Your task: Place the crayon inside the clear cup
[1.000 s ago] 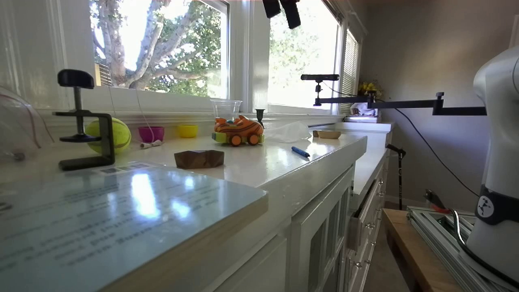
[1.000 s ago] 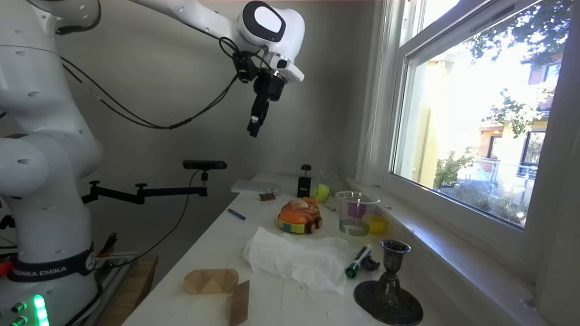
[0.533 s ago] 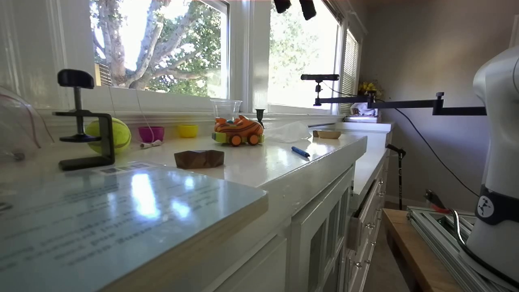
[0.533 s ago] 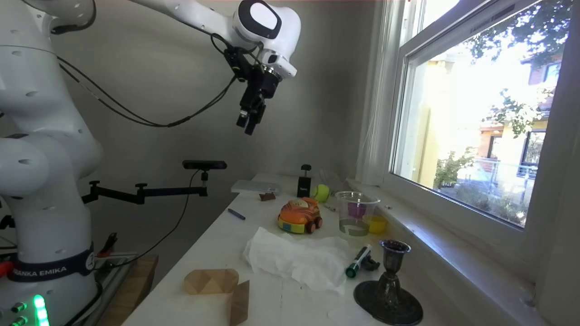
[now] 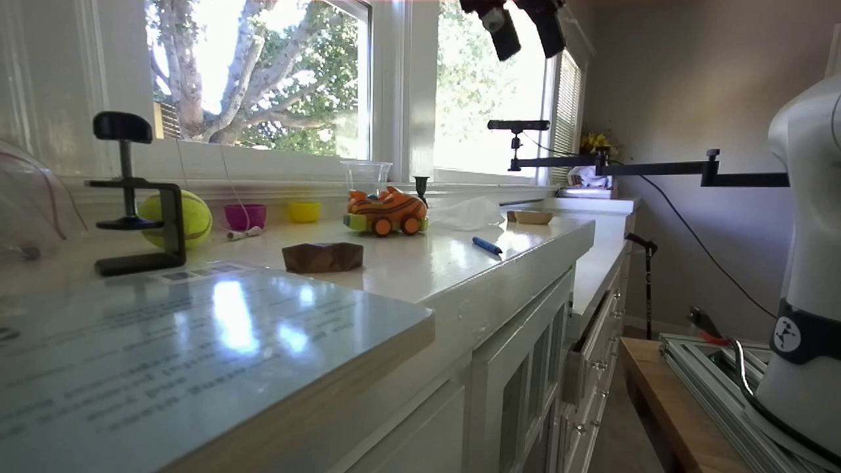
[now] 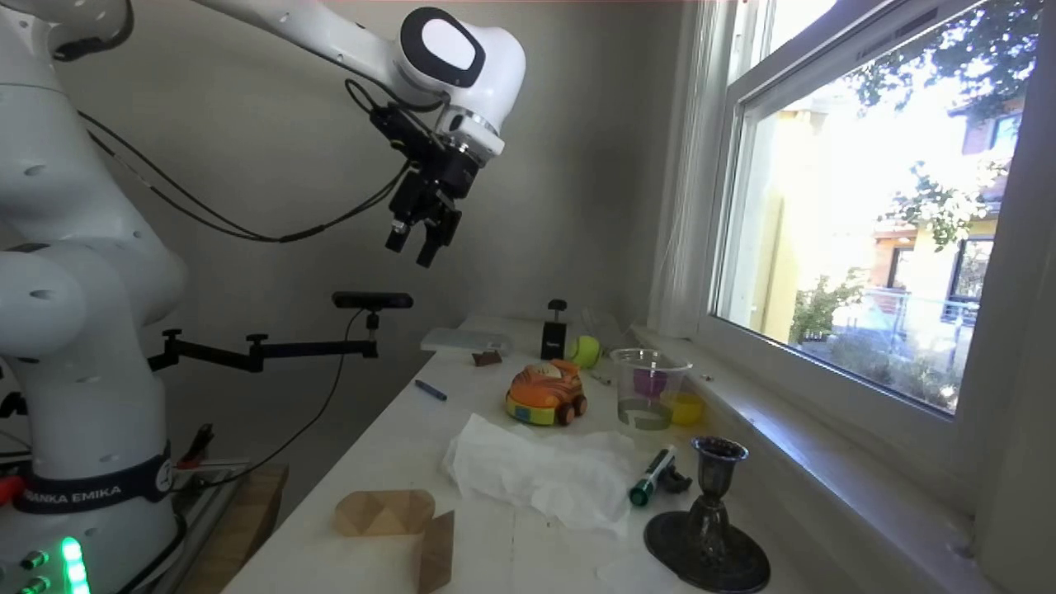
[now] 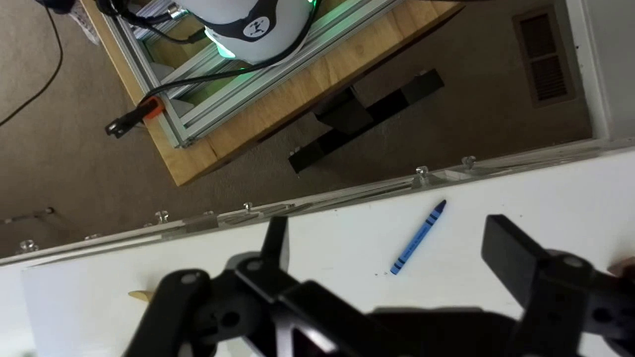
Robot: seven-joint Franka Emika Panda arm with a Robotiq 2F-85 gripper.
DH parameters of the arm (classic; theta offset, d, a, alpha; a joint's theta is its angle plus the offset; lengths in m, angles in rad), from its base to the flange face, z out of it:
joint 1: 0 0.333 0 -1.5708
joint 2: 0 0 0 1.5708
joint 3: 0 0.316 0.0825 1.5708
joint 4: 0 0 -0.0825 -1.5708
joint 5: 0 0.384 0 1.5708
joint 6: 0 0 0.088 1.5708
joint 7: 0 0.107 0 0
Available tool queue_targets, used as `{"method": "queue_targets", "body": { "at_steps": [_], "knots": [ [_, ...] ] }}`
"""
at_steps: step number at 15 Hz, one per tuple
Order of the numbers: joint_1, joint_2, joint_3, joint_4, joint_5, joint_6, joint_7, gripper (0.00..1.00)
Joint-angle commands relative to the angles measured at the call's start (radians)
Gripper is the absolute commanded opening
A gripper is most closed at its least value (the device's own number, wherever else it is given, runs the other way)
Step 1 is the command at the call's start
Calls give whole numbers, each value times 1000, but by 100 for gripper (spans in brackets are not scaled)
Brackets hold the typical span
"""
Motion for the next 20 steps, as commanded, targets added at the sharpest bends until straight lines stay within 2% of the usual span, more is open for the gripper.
{"method": "queue_targets", "body": {
  "at_steps": [1, 4, 10, 13, 15, 16, 19, 20],
  "knots": [
    [-28, -96, -11, -163, 11, 109, 49, 100],
    [-45, -90, -12, -236, 6, 194, 69, 100],
    [-40, 9, -2, -282, 9, 384, 72, 100],
    [-33, 19, -2, -294, 16, 412, 74, 100],
    [-20, 9, -16, -276, 63, 371, 40, 100],
    [-31, 30, -7, -278, 16, 387, 51, 100],
    [-25, 25, -7, -278, 33, 386, 51, 100],
    [-32, 12, 2, -284, 3, 392, 76, 100]
  ]
}}
